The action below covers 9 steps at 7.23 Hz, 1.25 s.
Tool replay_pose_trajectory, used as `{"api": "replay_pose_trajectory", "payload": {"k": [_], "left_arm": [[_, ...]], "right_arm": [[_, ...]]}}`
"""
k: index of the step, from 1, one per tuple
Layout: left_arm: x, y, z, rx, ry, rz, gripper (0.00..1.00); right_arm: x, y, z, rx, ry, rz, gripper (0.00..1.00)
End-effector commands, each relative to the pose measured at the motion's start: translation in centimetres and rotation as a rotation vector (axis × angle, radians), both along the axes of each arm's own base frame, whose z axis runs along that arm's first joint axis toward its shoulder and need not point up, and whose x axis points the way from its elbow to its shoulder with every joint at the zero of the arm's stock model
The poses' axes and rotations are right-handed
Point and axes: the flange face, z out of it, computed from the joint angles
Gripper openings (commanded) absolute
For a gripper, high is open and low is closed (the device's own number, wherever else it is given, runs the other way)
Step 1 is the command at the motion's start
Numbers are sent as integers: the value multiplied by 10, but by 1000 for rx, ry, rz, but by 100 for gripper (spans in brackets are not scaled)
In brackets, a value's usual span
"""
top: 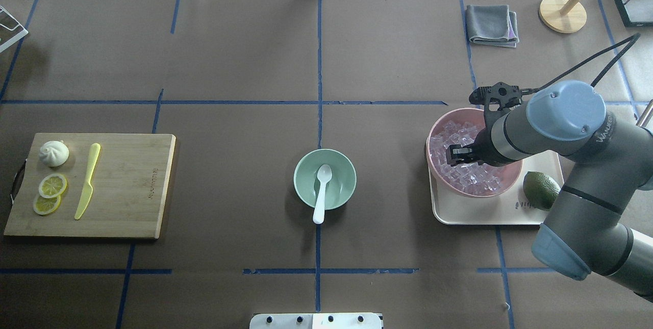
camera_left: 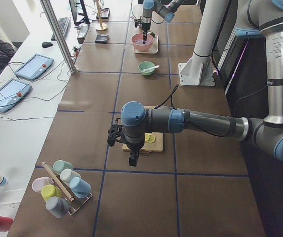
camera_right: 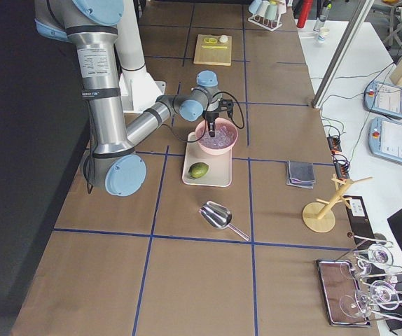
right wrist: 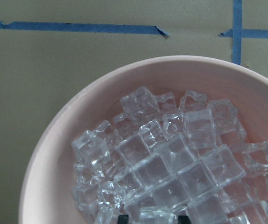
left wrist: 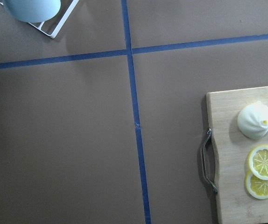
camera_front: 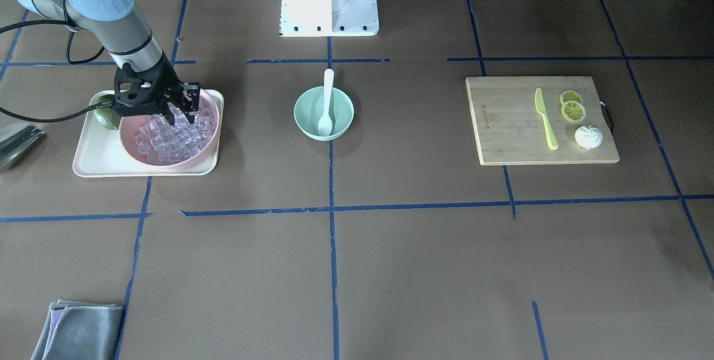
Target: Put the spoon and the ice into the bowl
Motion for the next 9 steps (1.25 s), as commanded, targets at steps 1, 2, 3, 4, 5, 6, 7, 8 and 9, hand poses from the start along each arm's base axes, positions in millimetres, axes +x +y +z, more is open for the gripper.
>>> {"api": "replay_pose_trajectory", "payload": {"k": [1, 2, 3, 4, 5, 6, 7, 8, 9], "left_arm": [[0, 0, 0, -1, 0, 1, 100], [0, 0, -1, 1, 1, 0, 100], [0, 0, -1, 1, 1, 0, 100], [0, 0, 0, -2, 0, 0, 100], [0, 1, 0, -2, 0, 0, 100], [0, 0, 0, -1, 1, 0, 100], [0, 1, 1, -4, 1, 0, 100], [0, 1, 1, -4, 1, 0, 100], [0, 1, 1, -4, 1, 0, 100]], "right_arm": [[0, -1, 0, -2, 0, 0, 15], [1, 0, -1, 0, -2, 0, 9], [4, -4, -10, 8, -17, 10, 3], [8, -12, -19, 15, -29, 27, 3], [1, -22, -50, -5, -77, 77, 3], [-13, -27, -74, -72, -121, 146, 3], [-43, -29, -97, -121, -151, 181, 3], [-72, -21, -117, -130, -137, 232, 3], [-98, -6, -139, -110, -86, 248, 3]]}}
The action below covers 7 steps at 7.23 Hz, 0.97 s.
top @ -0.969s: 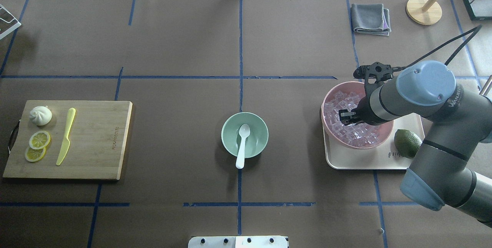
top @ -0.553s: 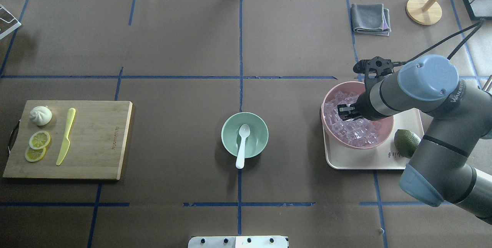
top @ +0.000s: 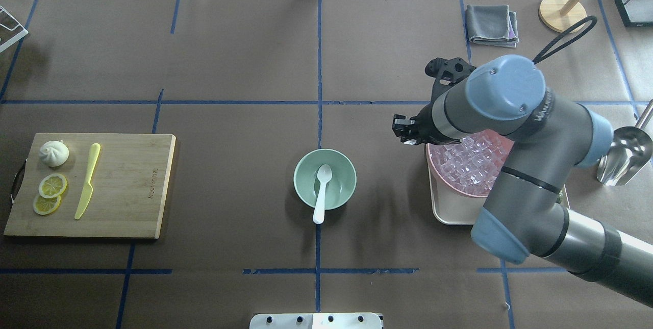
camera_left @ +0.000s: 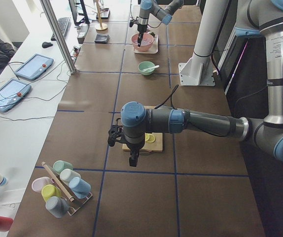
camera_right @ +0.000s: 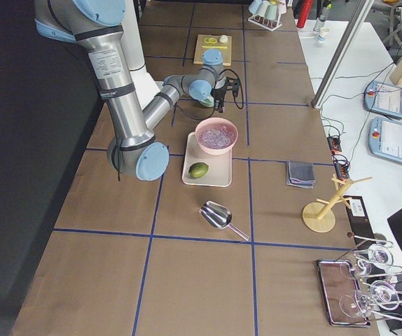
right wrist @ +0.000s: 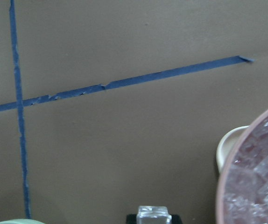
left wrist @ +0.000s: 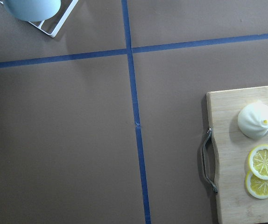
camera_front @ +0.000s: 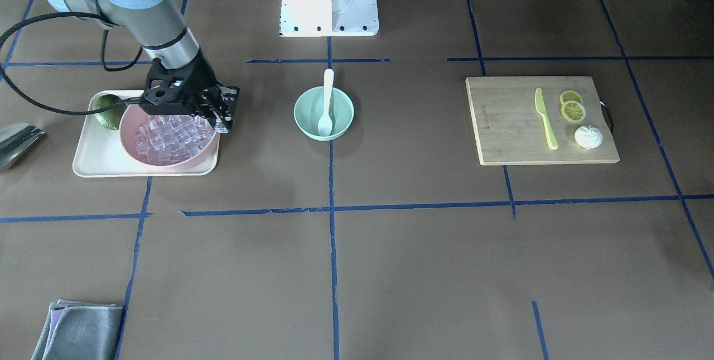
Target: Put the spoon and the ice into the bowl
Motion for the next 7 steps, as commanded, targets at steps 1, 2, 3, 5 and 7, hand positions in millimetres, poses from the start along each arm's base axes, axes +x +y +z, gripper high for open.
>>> {"api": "replay_pose_trajectory", "payload": {"k": [1, 2, 3, 5, 7], "left_arm": [[0, 0, 2, -4, 0, 0, 100], [1, -1, 2, -4, 0, 2, 100], [1, -1, 2, -4, 0, 2, 100], [1, -1, 5, -9, 0, 3, 100], [1, 0, 7, -13, 0, 3, 100]], "right_arm": [[-59, 37, -44, -19, 68, 48, 4], [-90, 57, -51, -22, 75, 68, 4], [-131, 66, -52, -20, 107, 90, 4], [-155, 78, -46, -22, 130, 79, 5], [-155, 78, -49, -21, 126, 79, 5]]}}
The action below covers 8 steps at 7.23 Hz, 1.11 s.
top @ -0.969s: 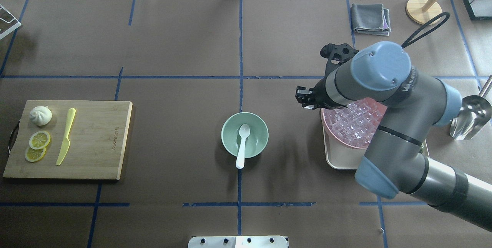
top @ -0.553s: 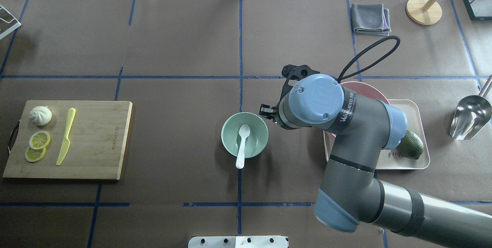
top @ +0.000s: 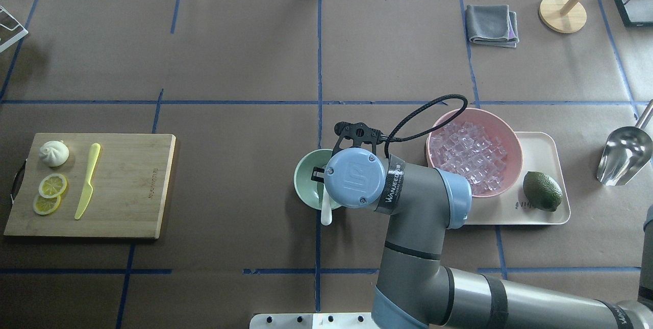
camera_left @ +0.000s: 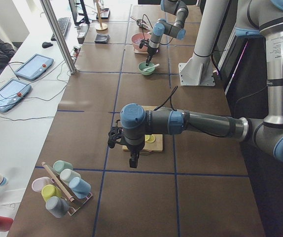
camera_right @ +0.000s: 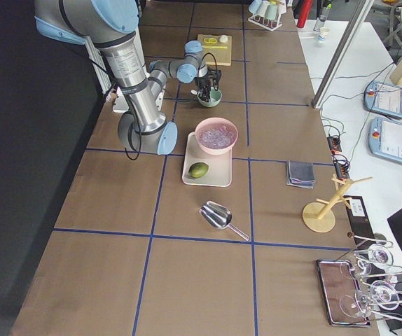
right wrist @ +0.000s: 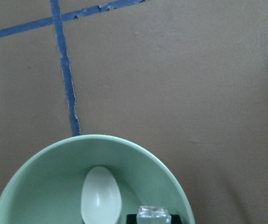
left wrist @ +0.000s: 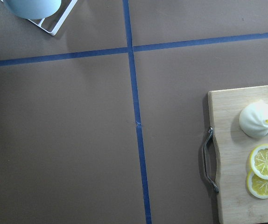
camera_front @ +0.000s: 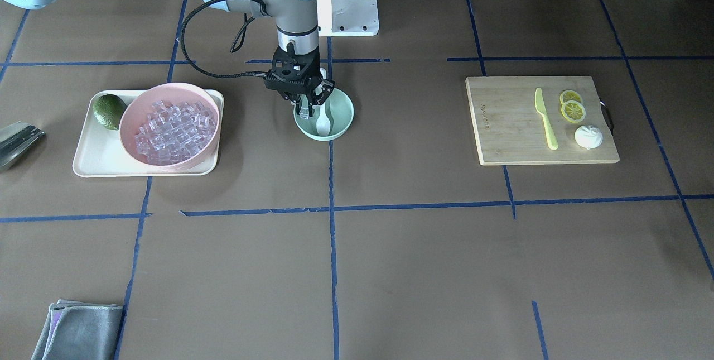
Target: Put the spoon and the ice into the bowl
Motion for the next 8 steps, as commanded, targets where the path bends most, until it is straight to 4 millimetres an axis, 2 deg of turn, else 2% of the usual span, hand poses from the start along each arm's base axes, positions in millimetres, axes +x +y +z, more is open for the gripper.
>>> {"api": "replay_pose_trajectory", "payload": {"k": [1, 2, 5, 6, 7, 8], "left_arm": [[0, 0, 2, -4, 0, 0, 100], [0, 0, 3, -7, 0, 0, 100], [0, 0, 2, -5, 0, 0, 100], [0, 0, 2, -5, 0, 0, 100], [0, 0, 2, -5, 0, 0, 100], [0, 0, 2, -5, 0, 0, 100]], "right_arm": [[-2, 1, -1, 3, -1, -5, 24], [-1, 2, -2, 9, -2, -10, 99], [2, 3, -8, 15, -13, -15, 100], [12, -3, -17, 15, -33, -9, 100], [33, -21, -26, 2, -55, -28, 100], [60, -49, -29, -16, -77, -46, 100]]}}
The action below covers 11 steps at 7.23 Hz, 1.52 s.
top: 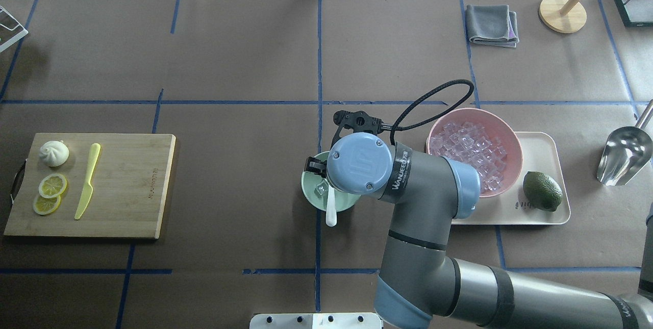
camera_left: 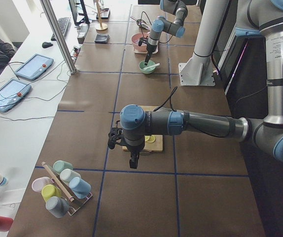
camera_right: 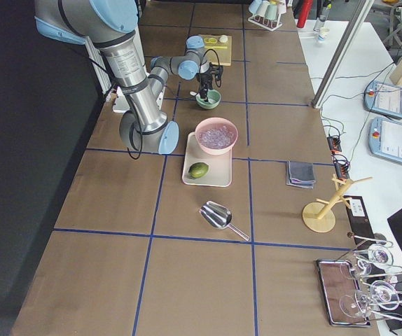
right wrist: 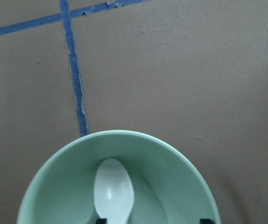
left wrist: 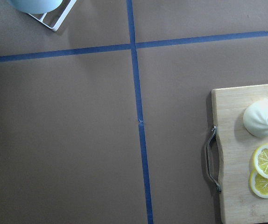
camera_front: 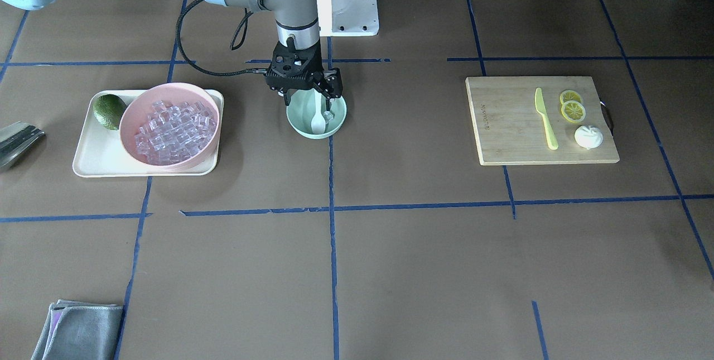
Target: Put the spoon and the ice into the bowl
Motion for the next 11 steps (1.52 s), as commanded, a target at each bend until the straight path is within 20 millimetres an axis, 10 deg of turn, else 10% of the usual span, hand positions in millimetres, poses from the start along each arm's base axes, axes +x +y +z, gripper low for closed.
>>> {"api": "replay_pose_trajectory", "payload": {"k": [1, 7, 11], "left_arm": [[0, 0, 0, 0, 0, 0, 100], [0, 1, 2, -6, 0, -1, 100], [0, 1, 1, -3, 0, -1, 100]], "right_arm": [[55, -55, -2, -16, 0, -53, 100], [328, -142, 187, 129, 121, -387, 100], [534, -99, 333, 223, 105, -525, 100]]}}
